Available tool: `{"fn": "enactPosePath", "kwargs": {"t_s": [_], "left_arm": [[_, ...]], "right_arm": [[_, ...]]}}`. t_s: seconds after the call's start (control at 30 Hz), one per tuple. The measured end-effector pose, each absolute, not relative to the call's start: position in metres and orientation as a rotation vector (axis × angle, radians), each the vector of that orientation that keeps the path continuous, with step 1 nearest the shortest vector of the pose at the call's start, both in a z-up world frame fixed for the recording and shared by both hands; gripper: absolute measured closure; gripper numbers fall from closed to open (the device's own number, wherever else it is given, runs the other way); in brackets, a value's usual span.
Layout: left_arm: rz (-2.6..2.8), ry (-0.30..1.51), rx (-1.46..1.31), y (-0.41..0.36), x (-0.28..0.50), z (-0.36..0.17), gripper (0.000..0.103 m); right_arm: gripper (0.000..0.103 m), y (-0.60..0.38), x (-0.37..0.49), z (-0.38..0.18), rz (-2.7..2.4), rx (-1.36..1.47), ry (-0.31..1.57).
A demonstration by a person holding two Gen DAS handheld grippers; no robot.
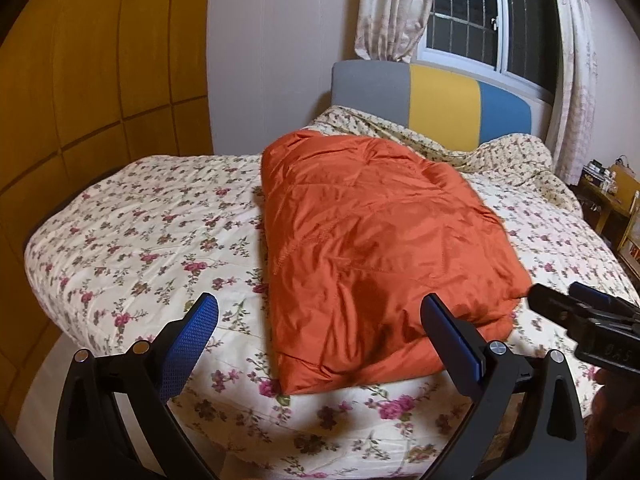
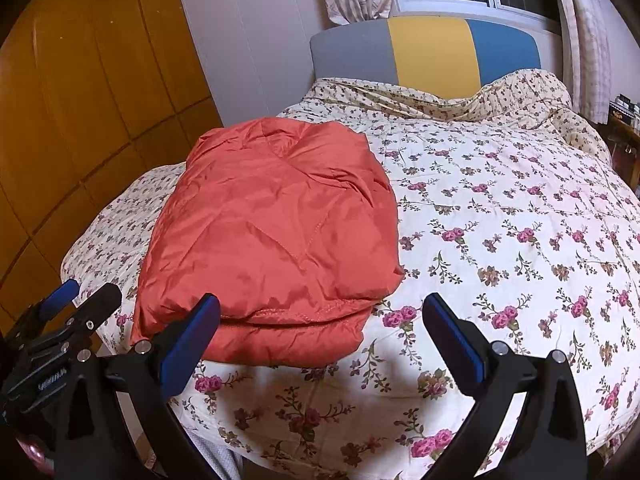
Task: Fold large clothes
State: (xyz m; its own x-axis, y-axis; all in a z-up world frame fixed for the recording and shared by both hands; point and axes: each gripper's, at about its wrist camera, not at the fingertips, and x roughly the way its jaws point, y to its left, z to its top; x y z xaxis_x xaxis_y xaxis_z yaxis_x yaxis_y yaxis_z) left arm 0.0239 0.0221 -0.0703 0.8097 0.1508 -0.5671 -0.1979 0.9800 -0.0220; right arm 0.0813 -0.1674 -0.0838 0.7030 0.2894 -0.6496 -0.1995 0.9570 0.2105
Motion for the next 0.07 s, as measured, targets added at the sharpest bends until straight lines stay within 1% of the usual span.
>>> {"fn": "enactPosePath", "kwargs": {"t_s": [0.07], "left_arm": [[0.209,0.613,-0.094,0.0315,0.0308,-0.0721,0.003]], "right_arm": [[0.002,-0.179,0.0897,-0.0861,0.243,0.137,0.744]]}}
